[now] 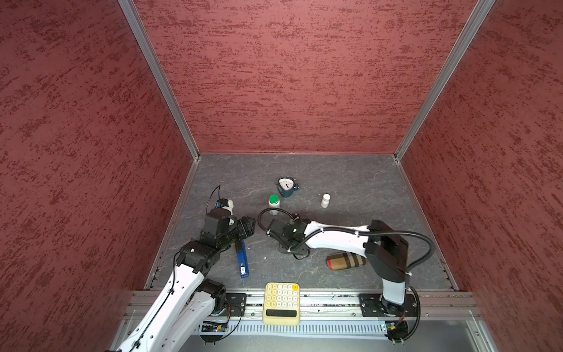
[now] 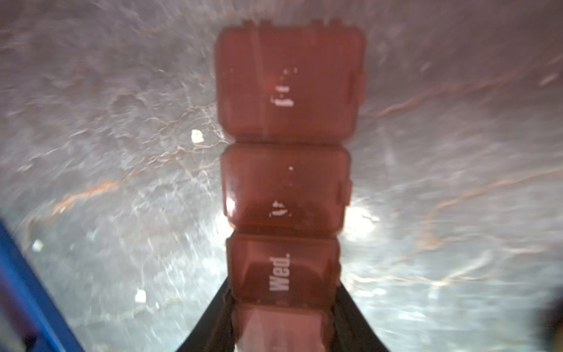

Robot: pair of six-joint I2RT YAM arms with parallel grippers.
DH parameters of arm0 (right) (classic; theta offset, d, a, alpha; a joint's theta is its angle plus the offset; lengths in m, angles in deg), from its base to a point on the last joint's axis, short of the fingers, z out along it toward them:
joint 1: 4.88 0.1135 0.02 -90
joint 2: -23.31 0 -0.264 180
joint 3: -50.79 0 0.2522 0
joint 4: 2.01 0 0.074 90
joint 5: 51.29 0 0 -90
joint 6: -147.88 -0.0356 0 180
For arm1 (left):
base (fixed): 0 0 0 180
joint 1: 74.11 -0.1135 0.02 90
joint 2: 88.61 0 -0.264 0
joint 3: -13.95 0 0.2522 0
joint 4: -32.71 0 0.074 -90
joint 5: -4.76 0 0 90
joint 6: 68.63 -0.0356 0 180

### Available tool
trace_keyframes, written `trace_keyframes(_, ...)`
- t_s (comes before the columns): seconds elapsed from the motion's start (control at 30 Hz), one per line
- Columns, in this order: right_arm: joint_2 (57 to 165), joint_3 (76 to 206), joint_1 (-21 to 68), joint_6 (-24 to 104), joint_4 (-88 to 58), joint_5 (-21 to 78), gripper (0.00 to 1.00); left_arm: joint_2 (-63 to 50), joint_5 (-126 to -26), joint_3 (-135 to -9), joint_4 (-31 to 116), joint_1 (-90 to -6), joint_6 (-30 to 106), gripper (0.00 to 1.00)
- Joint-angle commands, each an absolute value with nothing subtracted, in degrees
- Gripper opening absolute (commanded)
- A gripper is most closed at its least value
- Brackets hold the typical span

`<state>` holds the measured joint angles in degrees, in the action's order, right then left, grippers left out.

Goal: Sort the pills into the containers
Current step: 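Lift the organizer with the right gripper while the left gripper approaches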

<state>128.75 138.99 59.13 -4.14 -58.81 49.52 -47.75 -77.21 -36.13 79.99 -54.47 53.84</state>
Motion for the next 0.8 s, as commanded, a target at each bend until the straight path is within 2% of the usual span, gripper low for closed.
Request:
trace_keyframes(0.0, 121.76, 134.10, 58.91, 8.91, -48.32, 52.48, 0.39, -45.78, -67.41, -35.14, 68.29, -52.20, 56.89, 0.77)
trace_keyframes(0.2, 115.10, 129.36, 58.22, 20.95, -46.27, 52.50, 0.39, -37.56, -65.63, -36.13, 58.08, -43.67, 59.39, 0.77)
trace_keyframes(0.37, 108.90, 124.65, 56.49, 24.19, -41.33, 48.45, 0.40, -32.09, -67.16, -37.17, 51.64, -37.77, 60.09, 0.79)
trace_keyframes(0.77, 99.11, 118.38, 51.66, 24.59, -35.77, 42.27, 0.40, -27.04, -66.32, -36.03, 44.01, -37.14, 62.80, 0.78)
